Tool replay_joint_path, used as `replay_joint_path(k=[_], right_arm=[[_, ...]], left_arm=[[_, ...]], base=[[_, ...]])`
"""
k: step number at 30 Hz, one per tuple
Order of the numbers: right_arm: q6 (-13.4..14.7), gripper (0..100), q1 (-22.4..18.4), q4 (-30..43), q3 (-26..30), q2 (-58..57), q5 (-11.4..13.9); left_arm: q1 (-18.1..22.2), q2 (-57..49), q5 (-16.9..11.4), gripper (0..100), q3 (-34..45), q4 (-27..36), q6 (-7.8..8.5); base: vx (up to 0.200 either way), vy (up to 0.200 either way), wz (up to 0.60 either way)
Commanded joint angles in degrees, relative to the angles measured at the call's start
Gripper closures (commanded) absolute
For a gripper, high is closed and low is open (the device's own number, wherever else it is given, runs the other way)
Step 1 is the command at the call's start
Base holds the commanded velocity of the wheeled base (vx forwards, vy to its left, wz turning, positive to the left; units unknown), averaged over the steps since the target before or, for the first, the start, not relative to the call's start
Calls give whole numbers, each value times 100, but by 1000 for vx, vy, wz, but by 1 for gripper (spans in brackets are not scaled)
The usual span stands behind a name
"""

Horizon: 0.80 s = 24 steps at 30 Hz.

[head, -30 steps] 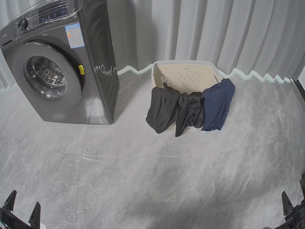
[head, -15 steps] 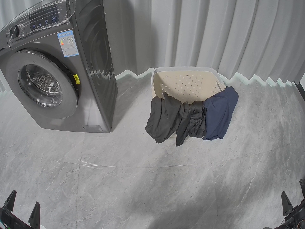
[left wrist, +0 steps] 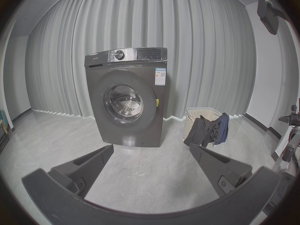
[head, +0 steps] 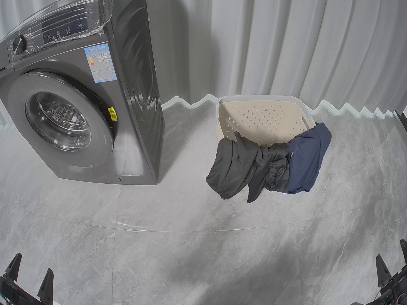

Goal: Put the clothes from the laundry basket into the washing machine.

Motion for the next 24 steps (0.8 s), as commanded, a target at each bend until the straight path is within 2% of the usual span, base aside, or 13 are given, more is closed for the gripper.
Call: replay_joint_path(k=[1,14,24], right_arm=[[-2,0,0,0,101,-85,4],[-2,0,0,0,101,-85,4],[-2,0,0,0,101,-85,4]], left_arm=[[12,-85,6,0,92,8,0],[3,-76,-20,0,92,-1,-9],[3,-85,68,0,92,8,-26]], base=[[0,-200,0],[0,-200,0],[0,0,0]])
